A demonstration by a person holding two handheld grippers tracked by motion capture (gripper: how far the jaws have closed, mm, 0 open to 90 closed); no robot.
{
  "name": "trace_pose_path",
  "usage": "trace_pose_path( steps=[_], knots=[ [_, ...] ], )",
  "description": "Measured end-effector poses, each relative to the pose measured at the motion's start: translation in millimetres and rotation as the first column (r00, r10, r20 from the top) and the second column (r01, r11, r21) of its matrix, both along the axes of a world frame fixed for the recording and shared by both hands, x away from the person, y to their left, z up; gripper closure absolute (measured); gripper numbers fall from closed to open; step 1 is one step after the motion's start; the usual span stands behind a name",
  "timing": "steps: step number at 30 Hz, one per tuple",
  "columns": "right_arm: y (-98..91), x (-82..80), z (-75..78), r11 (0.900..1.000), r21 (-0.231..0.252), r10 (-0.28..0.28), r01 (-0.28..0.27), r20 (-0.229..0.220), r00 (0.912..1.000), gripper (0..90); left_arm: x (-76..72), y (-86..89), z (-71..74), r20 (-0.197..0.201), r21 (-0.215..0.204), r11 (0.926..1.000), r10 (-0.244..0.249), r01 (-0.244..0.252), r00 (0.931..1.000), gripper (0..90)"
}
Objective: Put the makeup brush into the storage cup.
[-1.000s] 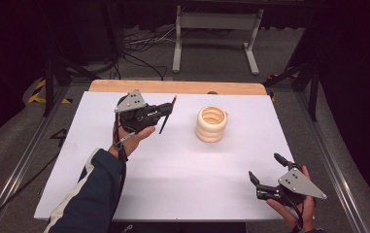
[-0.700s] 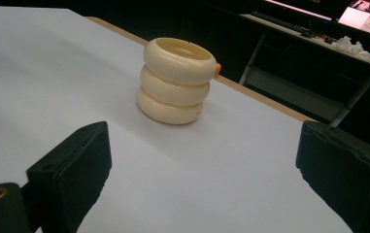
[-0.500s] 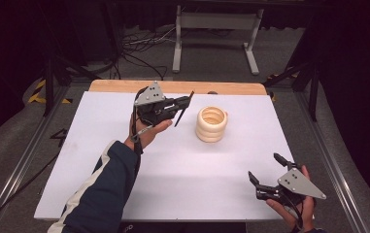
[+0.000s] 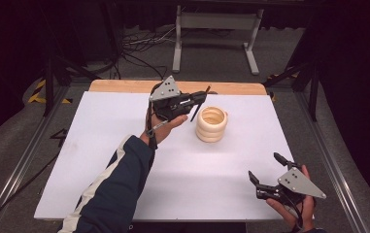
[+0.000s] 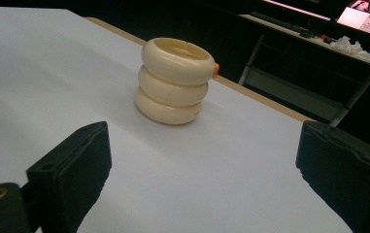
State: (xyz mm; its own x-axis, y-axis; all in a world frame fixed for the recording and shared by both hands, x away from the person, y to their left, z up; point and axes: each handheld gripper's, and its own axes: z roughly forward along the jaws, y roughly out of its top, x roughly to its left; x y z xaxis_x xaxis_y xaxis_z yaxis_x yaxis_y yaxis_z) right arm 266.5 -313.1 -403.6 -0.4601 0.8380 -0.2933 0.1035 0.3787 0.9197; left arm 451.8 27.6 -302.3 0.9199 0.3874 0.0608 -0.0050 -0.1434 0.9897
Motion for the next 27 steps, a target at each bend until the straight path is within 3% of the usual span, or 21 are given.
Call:
trace_pose_path(
  steps=[12,27],
  knots=[
    [-0.2,-0.1,-0.3,1.0,-0.001,-0.002,0.002,0.0,1.0,6.5,7.4,-12.1,5.3,-0.002,-0.028,0.9992,-0.027,0.027,0.9996,83.4],
    [-1.4,-0.5,-0.9,1.0,0.004,-0.002,0.002,-0.002,1.0,6.5,20.5,-36.0,1.3,0.006,-0.022,0.9983,-0.054,0.054,0.9985,83.4]
  ],
)
